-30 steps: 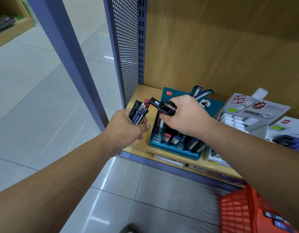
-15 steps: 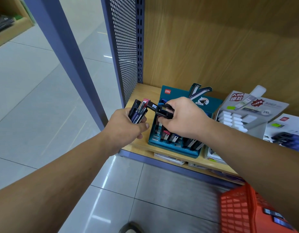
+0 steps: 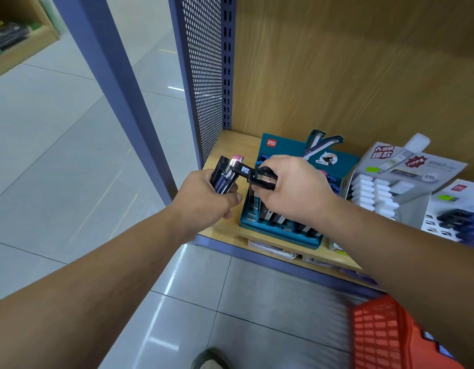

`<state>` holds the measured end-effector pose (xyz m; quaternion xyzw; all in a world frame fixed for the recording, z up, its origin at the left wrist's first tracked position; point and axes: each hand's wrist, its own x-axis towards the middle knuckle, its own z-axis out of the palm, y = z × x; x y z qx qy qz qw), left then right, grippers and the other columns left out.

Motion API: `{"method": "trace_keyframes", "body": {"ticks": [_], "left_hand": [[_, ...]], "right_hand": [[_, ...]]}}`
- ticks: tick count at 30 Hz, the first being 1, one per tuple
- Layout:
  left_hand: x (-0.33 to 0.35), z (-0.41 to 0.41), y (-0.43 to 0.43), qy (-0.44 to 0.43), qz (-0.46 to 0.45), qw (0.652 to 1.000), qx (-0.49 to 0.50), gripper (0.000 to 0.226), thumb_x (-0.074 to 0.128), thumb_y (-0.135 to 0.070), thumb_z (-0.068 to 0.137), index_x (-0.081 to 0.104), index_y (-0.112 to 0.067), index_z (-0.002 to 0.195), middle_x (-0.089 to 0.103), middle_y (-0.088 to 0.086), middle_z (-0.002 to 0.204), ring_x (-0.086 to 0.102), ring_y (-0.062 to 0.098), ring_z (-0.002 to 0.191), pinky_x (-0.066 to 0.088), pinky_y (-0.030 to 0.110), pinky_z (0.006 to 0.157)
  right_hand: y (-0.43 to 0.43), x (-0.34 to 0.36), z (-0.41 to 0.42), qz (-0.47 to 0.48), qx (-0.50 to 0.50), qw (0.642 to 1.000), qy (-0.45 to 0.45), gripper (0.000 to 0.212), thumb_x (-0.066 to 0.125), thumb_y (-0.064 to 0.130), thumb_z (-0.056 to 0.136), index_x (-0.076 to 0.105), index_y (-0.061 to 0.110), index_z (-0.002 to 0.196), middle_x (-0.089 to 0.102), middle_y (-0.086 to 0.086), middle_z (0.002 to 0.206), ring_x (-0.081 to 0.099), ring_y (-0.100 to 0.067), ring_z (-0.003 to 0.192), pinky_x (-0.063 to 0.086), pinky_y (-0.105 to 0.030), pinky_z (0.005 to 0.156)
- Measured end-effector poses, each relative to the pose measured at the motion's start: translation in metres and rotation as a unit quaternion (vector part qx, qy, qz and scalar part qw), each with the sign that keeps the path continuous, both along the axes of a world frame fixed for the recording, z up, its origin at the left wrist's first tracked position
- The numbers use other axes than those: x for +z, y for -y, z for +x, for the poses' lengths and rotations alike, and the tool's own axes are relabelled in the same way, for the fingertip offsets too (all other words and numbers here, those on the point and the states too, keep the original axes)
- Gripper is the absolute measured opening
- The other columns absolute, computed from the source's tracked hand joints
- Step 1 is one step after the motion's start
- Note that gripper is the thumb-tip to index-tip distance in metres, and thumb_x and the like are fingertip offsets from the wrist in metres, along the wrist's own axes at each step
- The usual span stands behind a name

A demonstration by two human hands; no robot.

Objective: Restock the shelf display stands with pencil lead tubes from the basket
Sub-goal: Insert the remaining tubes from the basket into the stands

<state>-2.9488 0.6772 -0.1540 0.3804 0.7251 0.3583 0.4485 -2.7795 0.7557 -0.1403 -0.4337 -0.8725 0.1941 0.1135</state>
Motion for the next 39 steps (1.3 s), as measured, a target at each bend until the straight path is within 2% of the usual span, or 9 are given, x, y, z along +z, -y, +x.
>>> {"method": "trace_keyframes", "body": {"ticks": [8, 15, 19, 24, 30, 32, 34, 36, 39], "left_hand": [[-0.004, 0.002, 0.001, 0.01, -0.031, 0.999, -0.011, 0.017, 0.079, -0.007, 0.088, 0.067, -0.006, 0.1, 0.065, 0.004, 0.082, 0.065, 0.015, 0.063, 0.045, 0.014, 0.043], [-0.006, 0.002, 0.001, 0.009, -0.033, 0.999, -0.012, 0.015, 0.079, -0.006, 0.088, 0.067, -0.009, 0.097, 0.065, 0.004, 0.082, 0.065, 0.016, 0.063, 0.044, 0.014, 0.043], [-0.007, 0.001, 0.001, -0.001, -0.038, 0.999, -0.013, 0.02, 0.079, -0.009, 0.088, 0.067, -0.011, 0.104, 0.068, 0.006, 0.082, 0.067, 0.014, 0.061, 0.046, 0.016, 0.043], [-0.005, 0.002, 0.001, 0.001, -0.035, 0.999, -0.01, 0.019, 0.08, -0.009, 0.087, 0.067, -0.006, 0.101, 0.066, 0.006, 0.078, 0.068, 0.016, 0.06, 0.045, 0.016, 0.043], [0.01, 0.003, 0.009, 0.023, -0.028, 0.998, -0.041, 0.024, 0.085, -0.021, 0.085, 0.065, -0.009, 0.093, 0.065, -0.002, 0.063, 0.061, 0.009, 0.051, 0.048, 0.024, 0.047], [0.022, 0.007, 0.013, 0.04, -0.023, 0.998, -0.054, 0.028, 0.088, -0.024, 0.082, 0.064, -0.011, 0.088, 0.063, -0.004, 0.055, 0.054, 0.008, 0.043, 0.045, 0.023, 0.043], [0.034, 0.014, 0.017, 0.061, -0.021, 0.995, -0.073, 0.03, 0.09, -0.025, 0.078, 0.065, -0.012, 0.088, 0.062, -0.003, 0.053, 0.051, 0.009, 0.041, 0.043, 0.023, 0.042], [0.045, 0.024, 0.019, 0.075, -0.015, 0.992, -0.096, 0.03, 0.091, -0.024, 0.076, 0.066, -0.012, 0.089, 0.062, -0.003, 0.052, 0.05, 0.01, 0.042, 0.042, 0.023, 0.041], [0.056, 0.036, 0.02, 0.07, 0.0, 0.99, -0.12, 0.026, 0.09, -0.021, 0.077, 0.066, -0.016, 0.086, 0.062, -0.001, 0.054, 0.051, 0.008, 0.041, 0.042, 0.021, 0.04]], "right_hand": [[-0.006, 0.033, -0.011, -0.024, 0.02, 0.983, 0.183, 0.019, 0.068, 0.035, 0.084, 0.056, 0.025, 0.073, 0.06, 0.005, 0.075, 0.061, -0.02, 0.074, 0.043, -0.03, 0.056], [-0.003, 0.015, -0.005, -0.014, 0.011, 0.995, 0.1, 0.02, 0.066, 0.034, 0.086, 0.055, 0.026, 0.072, 0.061, 0.007, 0.076, 0.06, -0.018, 0.078, 0.042, -0.03, 0.057], [-0.006, 0.012, -0.001, -0.001, 0.07, 0.989, 0.133, 0.026, 0.064, 0.035, 0.085, 0.048, 0.035, 0.065, 0.059, 0.008, 0.078, 0.06, -0.019, 0.081, 0.041, -0.03, 0.057], [-0.009, 0.018, -0.01, -0.044, -0.002, 0.988, 0.148, 0.021, 0.067, 0.03, 0.083, 0.056, 0.021, 0.068, 0.058, 0.005, 0.071, 0.059, -0.017, 0.071, 0.039, -0.029, 0.056], [-0.011, 0.036, 0.004, -0.179, -0.086, 0.979, -0.051, 0.029, 0.077, 0.029, 0.088, 0.058, 0.011, 0.075, 0.055, -0.001, 0.063, 0.053, -0.012, 0.053, 0.045, -0.023, 0.05], [-0.005, 0.042, 0.016, -0.227, -0.113, 0.956, -0.15, 0.026, 0.075, 0.025, 0.091, 0.058, 0.011, 0.076, 0.049, -0.003, 0.059, 0.044, -0.013, 0.046, 0.041, -0.025, 0.047], [0.003, 0.047, 0.026, -0.293, -0.121, 0.922, -0.221, 0.019, 0.077, 0.028, 0.091, 0.07, 0.011, 0.087, 0.064, -0.013, 0.067, 0.049, -0.018, 0.051, 0.042, -0.03, 0.046], [0.012, 0.051, 0.033, -0.338, -0.106, 0.901, -0.251, 0.017, 0.079, 0.033, 0.089, 0.075, 0.017, 0.093, 0.069, -0.022, 0.076, 0.051, -0.026, 0.057, 0.042, -0.03, 0.046], [0.025, 0.055, 0.041, -0.345, -0.091, 0.898, -0.257, 0.015, 0.079, 0.031, 0.089, 0.076, 0.017, 0.092, 0.057, -0.007, 0.057, 0.05, -0.022, 0.054, 0.041, -0.029, 0.045]]}}
